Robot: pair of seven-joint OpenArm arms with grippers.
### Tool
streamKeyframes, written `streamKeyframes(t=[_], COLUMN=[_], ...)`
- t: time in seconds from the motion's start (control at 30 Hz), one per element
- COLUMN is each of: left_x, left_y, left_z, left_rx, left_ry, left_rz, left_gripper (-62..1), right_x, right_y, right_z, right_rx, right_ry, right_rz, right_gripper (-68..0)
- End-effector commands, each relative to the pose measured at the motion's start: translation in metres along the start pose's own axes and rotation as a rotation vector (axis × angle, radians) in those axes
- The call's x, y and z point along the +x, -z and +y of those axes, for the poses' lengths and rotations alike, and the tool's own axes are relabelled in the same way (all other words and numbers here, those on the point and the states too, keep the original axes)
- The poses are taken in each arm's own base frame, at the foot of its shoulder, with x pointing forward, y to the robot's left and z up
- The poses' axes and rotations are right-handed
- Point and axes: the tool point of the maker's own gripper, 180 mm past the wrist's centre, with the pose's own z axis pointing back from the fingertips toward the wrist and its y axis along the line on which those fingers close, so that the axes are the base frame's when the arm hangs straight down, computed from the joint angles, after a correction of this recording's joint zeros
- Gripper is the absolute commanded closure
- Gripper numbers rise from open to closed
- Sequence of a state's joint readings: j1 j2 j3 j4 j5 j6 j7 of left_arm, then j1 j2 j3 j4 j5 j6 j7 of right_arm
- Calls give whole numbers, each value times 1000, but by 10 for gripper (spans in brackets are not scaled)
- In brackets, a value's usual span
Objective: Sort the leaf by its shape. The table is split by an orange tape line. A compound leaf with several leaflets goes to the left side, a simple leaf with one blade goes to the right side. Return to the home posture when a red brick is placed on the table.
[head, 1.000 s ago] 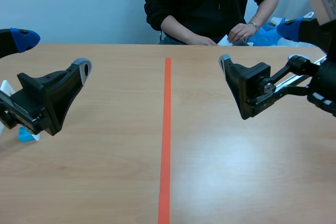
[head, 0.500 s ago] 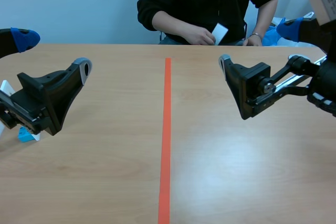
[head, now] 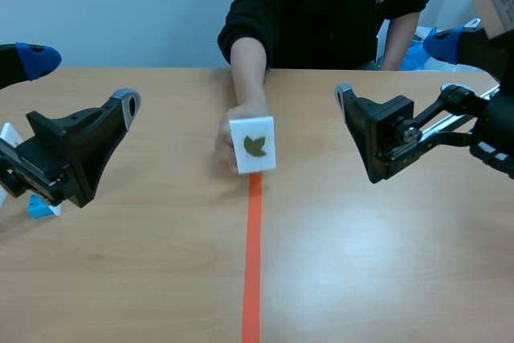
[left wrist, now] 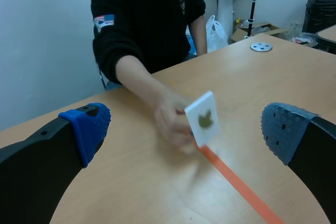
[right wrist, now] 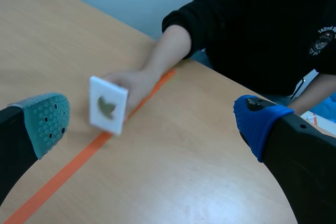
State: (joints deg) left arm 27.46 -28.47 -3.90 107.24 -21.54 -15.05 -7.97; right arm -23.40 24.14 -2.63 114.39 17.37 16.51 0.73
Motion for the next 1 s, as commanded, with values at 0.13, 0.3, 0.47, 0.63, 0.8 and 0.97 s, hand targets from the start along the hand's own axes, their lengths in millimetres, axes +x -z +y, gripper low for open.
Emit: streamKeyframes(t=[0.13, 0.3, 0.47, 0.63, 0.8, 0.97], left_x=[11, 11, 11, 11, 11, 6], left_y=[1, 1, 1, 1, 1, 0], left_z=[1, 1, 1, 1, 1, 3], left_rx=[3, 3, 3, 2, 2, 7], left_ry=[6, 6, 6, 5, 6, 3], left_rz=[-39, -39, -39, -39, -39, -27], left_gripper=[-617, -617, -617, -617, -617, -617], right_x=[14, 14, 14, 14, 14, 14], right_y=[0, 0, 0, 0, 0, 0], right_z=[-3, -3, -3, -3, -3, -3], right_rx=[-5, -5, -5, -5, -5, -5], right_ry=[-10, -10, -10, -10, -10, -10], right_rz=[-42, -42, -42, -42, -42, -42], right_gripper=[-653, -653, -653, -653, -653, -653])
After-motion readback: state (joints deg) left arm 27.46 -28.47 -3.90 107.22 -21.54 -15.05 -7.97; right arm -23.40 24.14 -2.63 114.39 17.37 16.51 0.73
